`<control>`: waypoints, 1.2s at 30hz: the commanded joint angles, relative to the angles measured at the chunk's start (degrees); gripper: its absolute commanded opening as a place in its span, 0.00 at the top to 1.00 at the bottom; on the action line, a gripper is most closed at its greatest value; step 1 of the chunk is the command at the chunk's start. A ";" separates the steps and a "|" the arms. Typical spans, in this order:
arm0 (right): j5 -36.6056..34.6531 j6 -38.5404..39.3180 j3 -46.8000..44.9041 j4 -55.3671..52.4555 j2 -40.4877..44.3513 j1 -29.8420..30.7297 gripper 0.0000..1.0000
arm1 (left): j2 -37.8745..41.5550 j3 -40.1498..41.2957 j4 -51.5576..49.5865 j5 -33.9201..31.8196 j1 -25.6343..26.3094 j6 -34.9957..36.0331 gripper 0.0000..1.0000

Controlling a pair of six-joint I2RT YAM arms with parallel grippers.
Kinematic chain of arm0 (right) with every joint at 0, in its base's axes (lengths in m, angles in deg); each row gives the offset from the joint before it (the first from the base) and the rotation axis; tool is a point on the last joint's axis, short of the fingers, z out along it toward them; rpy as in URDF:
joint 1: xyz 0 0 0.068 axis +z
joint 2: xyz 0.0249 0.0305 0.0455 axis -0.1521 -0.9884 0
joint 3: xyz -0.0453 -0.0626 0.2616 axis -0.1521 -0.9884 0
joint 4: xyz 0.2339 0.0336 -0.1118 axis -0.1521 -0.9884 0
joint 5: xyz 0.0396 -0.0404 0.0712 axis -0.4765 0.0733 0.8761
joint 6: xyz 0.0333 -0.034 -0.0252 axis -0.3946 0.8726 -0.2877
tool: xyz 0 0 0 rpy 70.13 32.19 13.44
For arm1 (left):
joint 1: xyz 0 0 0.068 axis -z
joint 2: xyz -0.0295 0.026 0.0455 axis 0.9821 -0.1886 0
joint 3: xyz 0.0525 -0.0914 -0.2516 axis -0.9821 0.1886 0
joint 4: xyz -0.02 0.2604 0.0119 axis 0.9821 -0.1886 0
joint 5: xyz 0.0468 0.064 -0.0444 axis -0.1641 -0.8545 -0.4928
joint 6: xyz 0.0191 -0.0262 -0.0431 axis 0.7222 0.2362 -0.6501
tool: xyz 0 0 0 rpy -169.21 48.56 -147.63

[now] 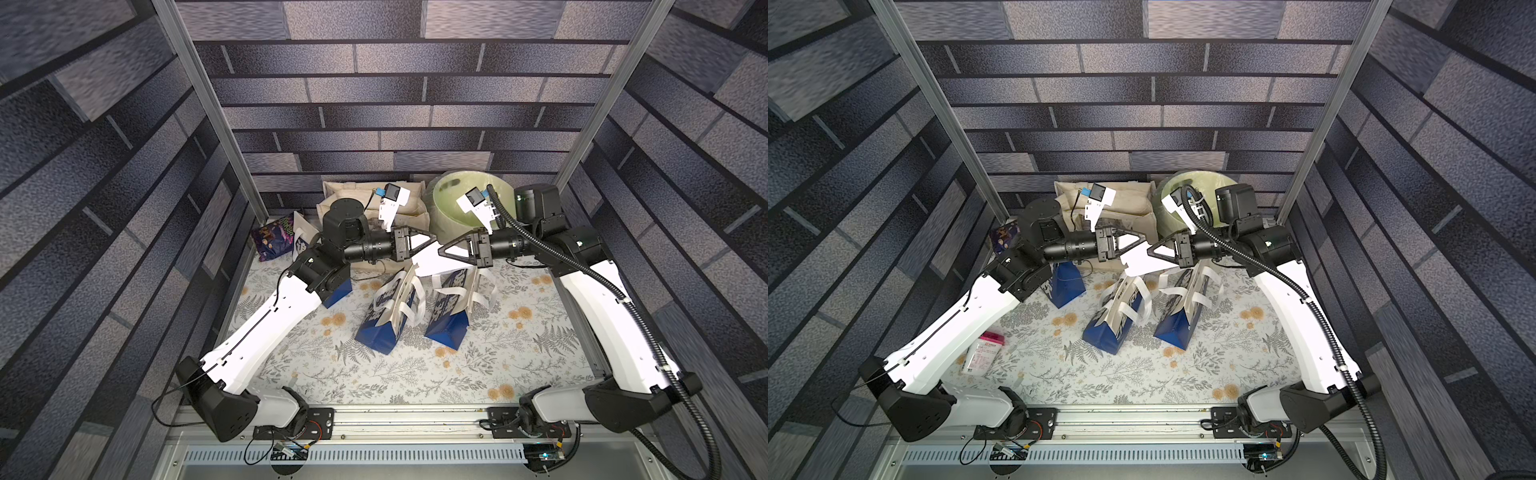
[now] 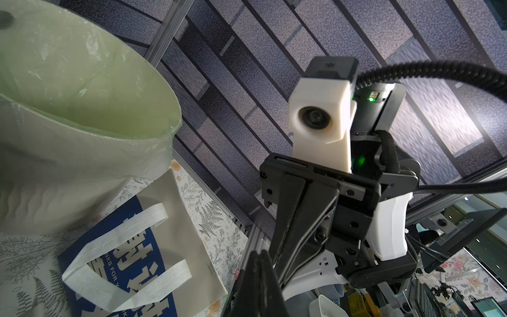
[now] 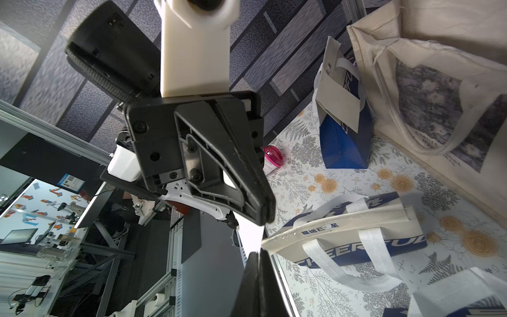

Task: Shred takeout receipts and throw away
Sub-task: Shred the takeout receipt.

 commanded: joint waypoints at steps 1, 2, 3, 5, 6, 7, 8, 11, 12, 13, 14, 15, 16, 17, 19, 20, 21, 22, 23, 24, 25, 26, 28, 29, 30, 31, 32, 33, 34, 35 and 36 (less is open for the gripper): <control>-8.64 2.83 -0.77 1.61 2.26 0.97 1.00 | 0.41 -1.42 -1.11 -8.54 1.32 -3.48 1.00; -11.11 3.34 -1.82 2.70 3.14 1.49 1.00 | 0.24 -1.87 -1.98 -11.06 2.13 -4.19 1.00; -12.93 4.08 -2.77 3.62 3.92 1.90 1.00 | 0.13 -2.28 -2.52 -13.02 2.72 -4.65 1.00; -17.77 6.03 -4.99 5.32 5.73 2.93 1.00 | 0.23 -2.20 -3.63 -17.80 3.38 -7.11 1.00; -19.31 6.82 -5.83 6.00 6.38 3.25 1.00 | 0.38 -1.82 -3.86 -19.17 3.44 -8.22 1.00; -21.03 7.82 -6.61 6.65 7.10 3.69 1.00 | 0.59 -1.42 -4.17 -20.64 3.64 -8.88 1.00; -22.49 8.52 -7.32 7.21 7.62 4.07 1.00 | 0.72 -1.23 -5.11 -22.20 3.72 -9.42 1.00; -24.81 9.69 -8.82 8.92 8.82 4.71 1.00 | 0.67 -1.45 -7.72 -25.28 4.06 -10.13 1.00; -24.91 9.70 -9.33 9.77 9.21 5.00 1.00 | 0.70 -1.73 -8.62 -26.26 4.12 -10.10 1.00; -24.83 9.95 -9.89 10.56 9.51 5.18 1.00 | 0.74 -1.77 -9.35 -27.23 4.20 -10.11 1.00; -24.87 10.12 -10.27 11.13 9.84 5.34 1.00 | 0.80 -1.75 -9.91 -28.01 4.27 -10.25 1.00; -24.55 10.20 -10.63 12.13 10.19 5.49 1.00 | 0.83 -1.66 -10.36 -28.68 4.36 -10.32 1.00; -23.95 10.12 -11.16 13.03 10.58 5.60 1.00 | 0.91 -1.59 -10.69 -29.23 4.36 -10.16 1.00; -23.13 9.82 -11.44 14.03 10.98 5.69 1.00 | 1.08 -1.52 -11.19 -29.86 4.31 -10.02 1.00; -21.33 5.25 -12.46 19.01 12.08 5.95 1.00 | 1.65 -1.41 -12.14 -32.35 4.46 -10.00 1.00; -20.32 1.94 -13.16 22.09 12.85 5.96 1.00 | 1.91 -1.10 -11.94 -33.41 4.44 -10.46 1.00; -19.84 -1.01 -14.39 25.61 13.88 6.04 1.00 | 2.26 -0.50 -11.06 -34.18 4.31 -10.93 1.00; -20.20 -3.31 -15.86 28.52 15.04 6.03 1.00 | 2.40 -0.27 -10.65 -34.81 4.21 -11.16 1.00; -20.91 -4.30 -16.96 29.97 15.85 6.01 1.00 | 2.41 -0.33 -10.92 -35.28 4.14 -10.90 1.00; -21.38 -5.19 -17.93 31.03 16.59 6.10 1.00 | 2.32 -0.66 -11.54 -35.82 4.12 -10.64 1.00; -22.00 -6.07 -18.60 31.50 17.04 6.04 1.00 | 2.19 -0.69 -11.83 -36.05 3.97 -10.36 1.00; -22.40 -7.01 -19.10 31.91 17.32 6.11 1.00 | 2.23 -0.69 -11.74 -36.22 3.83 -10.38 1.00; -23.16 -9.37 -20.08 33.51 17.68 6.03 1.00 | 2.25 -0.41 -11.27 -36.41 3.43 -10.35 1.00; -23.52 -10.37 -20.56 34.59 17.85 6.05 1.00 | 2.32 -0.42 -11.30 -36.50 3.16 -10.28 1.00; -24.48 -11.50 -21.12 35.71 18.03 6.01 1.00 | 2.39 -0.38 -11.20 -36.63 2.88 -10.09 1.00; -26.10 -12.35 -21.38 36.21 18.21 6.03 1.00 | 2.36 -0.42 -10.93 -36.68 2.64 -9.81 1.00; -27.89 -12.63 -21.25 36.04 18.11 5.93 1.00 | 2.41 -0.48 -10.80 -36.70 2.38 -9.55 1.00; -30.77 -12.63 -20.59 34.78 17.83 6.03 1.00 | 2.34 -0.65 -10.44 -36.70 2.06 -9.32 1.00; -36.35 -12.80 -19.33 32.02 17.06 6.05 1.00 | 2.32 -0.75 -9.91 -36.53 1.78 -8.89 1.00; -41.34 -12.75 -17.87 29.14 16.17 5.94 1.00 | 2.24 -0.94 -9.40 -36.43 1.55 -8.54 1.00; -47.22 -12.34 -16.34 26.01 14.95 6.00 1.00 | 1.97 -1.18 -8.71 -36.06 1.31 -8.01 1.00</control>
